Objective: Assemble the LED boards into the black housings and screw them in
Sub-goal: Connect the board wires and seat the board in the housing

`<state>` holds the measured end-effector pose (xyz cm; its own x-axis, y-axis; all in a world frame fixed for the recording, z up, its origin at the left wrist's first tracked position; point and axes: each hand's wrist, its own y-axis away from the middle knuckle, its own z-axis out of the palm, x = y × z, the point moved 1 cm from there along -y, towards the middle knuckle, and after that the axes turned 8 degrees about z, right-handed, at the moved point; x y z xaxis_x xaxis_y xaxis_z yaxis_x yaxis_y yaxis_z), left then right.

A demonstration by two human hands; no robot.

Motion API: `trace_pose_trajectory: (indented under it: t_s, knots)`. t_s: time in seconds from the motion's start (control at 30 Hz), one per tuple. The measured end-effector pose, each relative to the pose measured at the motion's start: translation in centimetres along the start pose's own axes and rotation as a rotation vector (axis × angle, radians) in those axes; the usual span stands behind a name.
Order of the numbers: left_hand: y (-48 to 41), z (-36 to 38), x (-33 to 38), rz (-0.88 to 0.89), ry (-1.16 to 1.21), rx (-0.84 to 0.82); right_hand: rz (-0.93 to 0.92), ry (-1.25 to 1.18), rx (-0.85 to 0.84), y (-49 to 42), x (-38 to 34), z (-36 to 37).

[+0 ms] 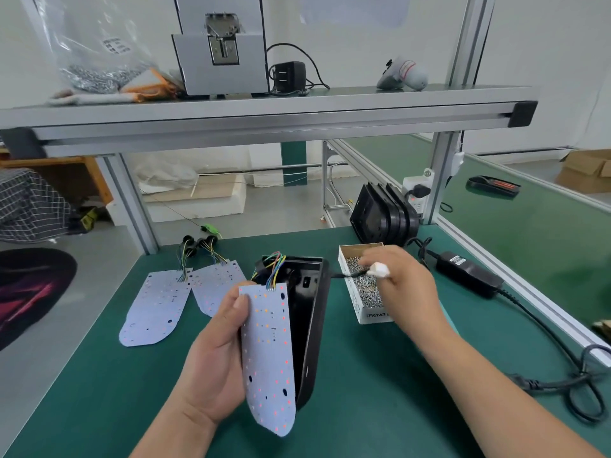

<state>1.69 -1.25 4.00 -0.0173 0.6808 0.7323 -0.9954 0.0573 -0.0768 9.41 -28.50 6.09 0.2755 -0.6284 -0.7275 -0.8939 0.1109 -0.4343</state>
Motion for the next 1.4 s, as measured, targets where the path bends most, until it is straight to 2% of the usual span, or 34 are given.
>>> trace_pose_trajectory:
  t_s: [0.07,0.17,0.23,0.33,0.43,0.53,0.6,0.63,0.7,0.83,0.97,1.13,1.3,1.4]
  knots:
    - [0.0,0.2,-0.2,-0.006,-0.012,-0.024,-0.28,0.149,-0.088,0.3,-0.8,0.4]
    - [-0.1,0.6,-0.7,-0.021,-0.017,-0.061,-0.443,0.238,-0.314,0.9,-2.5,1.2]
    - [-0.2,1.0,-1.1,-0.036,-0.032,-0.082,-0.401,0.117,-0.462,2.1,-2.7,2.3]
    - [-0.1,1.1,-1.2,-0.02,-0.048,-0.072,-0.122,-0.236,-0.567,3.2,-3.1,2.8]
    - [0.2,1.0,-0.5,0.001,-0.009,-0.026,0.028,-0.394,-0.441,2.9,-3.1,2.8]
    - [0.1,0.5,0.2,0.01,-0.012,0.045,0.142,-0.407,-0.311,1.6,-2.6,2.4]
    - [-0.1,0.2,0.5,0.088,0.004,0.078,0.253,-0.516,-0.217,0.7,-1.9,1.7]
    - [-0.3,0.1,0.6,0.125,0.001,0.072,0.349,-0.66,-0.215,0.5,-1.7,1.6]
    - [-0.4,0.1,0.1,0.125,-0.043,0.045,0.471,-0.801,-0.27,0.6,-1.8,1.8]
    - [-0.8,0.2,-1.3,0.06,-0.122,0.031,0.439,-0.773,-0.31,1.0,-1.9,3.1]
    - [-1.2,-0.1,-1.3,0.104,-0.168,-0.019,0.297,-0.595,-0.19,1.0,-1.3,3.0]
    - [-0.9,0.2,-1.4,0.055,-0.149,-0.145,0.348,-0.607,-0.159,0.9,-1.4,3.4]
    - [-0.7,0.3,-1.5,0.054,-0.099,-0.2,0.34,-0.436,-0.063,0.3,-0.8,2.8]
    - [-0.7,0.9,-1.5,0.055,-0.076,-0.222,0.34,-0.526,-0.007,0.4,-0.5,2.7]
